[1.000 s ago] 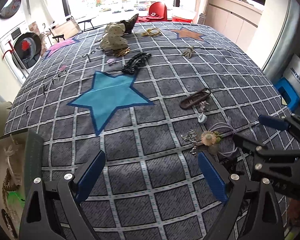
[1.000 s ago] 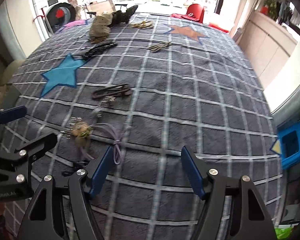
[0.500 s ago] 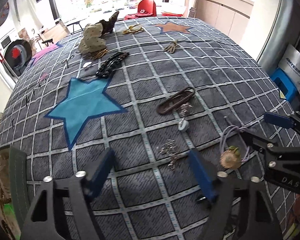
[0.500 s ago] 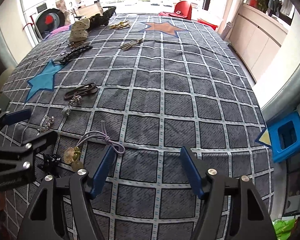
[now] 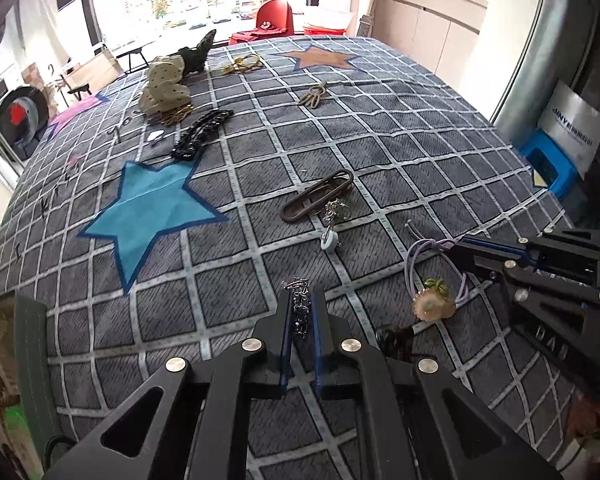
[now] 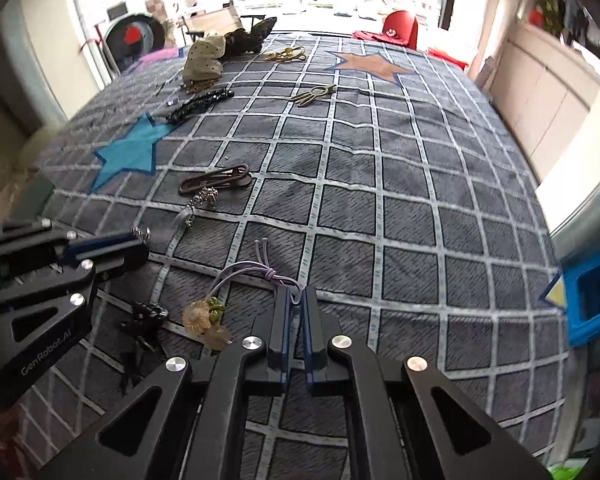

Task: Organize jewelry
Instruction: 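Grasp the silver earring with the left tool while the right tool grasps the flower hair tie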

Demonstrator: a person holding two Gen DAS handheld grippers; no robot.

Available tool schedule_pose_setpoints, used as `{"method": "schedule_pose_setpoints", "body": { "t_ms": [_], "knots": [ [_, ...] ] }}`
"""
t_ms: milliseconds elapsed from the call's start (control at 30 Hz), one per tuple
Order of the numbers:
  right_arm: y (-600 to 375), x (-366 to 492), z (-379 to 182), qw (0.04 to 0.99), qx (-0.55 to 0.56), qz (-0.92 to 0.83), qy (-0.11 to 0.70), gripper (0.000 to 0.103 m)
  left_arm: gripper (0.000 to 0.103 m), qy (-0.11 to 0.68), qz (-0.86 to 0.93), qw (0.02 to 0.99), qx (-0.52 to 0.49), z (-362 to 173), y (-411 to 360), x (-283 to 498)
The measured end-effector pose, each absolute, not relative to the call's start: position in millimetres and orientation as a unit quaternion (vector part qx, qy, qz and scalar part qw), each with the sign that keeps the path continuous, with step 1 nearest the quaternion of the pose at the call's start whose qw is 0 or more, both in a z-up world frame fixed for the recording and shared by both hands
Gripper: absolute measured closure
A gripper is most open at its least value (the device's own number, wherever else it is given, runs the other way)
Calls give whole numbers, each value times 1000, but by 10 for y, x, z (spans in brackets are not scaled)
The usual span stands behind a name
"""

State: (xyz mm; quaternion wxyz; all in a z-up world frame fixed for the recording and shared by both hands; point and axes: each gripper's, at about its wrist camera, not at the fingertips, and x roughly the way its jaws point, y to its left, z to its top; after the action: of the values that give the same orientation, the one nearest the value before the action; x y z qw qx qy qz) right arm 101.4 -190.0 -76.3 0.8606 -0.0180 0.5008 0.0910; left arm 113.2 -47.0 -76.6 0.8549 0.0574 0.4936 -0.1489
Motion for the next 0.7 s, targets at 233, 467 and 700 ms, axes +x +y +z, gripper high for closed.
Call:
{"method": "schedule_pose_setpoints", "body": {
  "t_ms": [233,467,700],
  "knots": [
    [-2046,901,-632,863,40,104,492,101,92,486,-136,863,28,-681,-283,951],
    [-2095,849,-577,858,76,126,491,101,92,478,-125,870,11,-590,-169,753],
    [-1967,910,-679,845,71,141,511,86,92,481,-111,870,3,-596,-65,632]
  ]
}}
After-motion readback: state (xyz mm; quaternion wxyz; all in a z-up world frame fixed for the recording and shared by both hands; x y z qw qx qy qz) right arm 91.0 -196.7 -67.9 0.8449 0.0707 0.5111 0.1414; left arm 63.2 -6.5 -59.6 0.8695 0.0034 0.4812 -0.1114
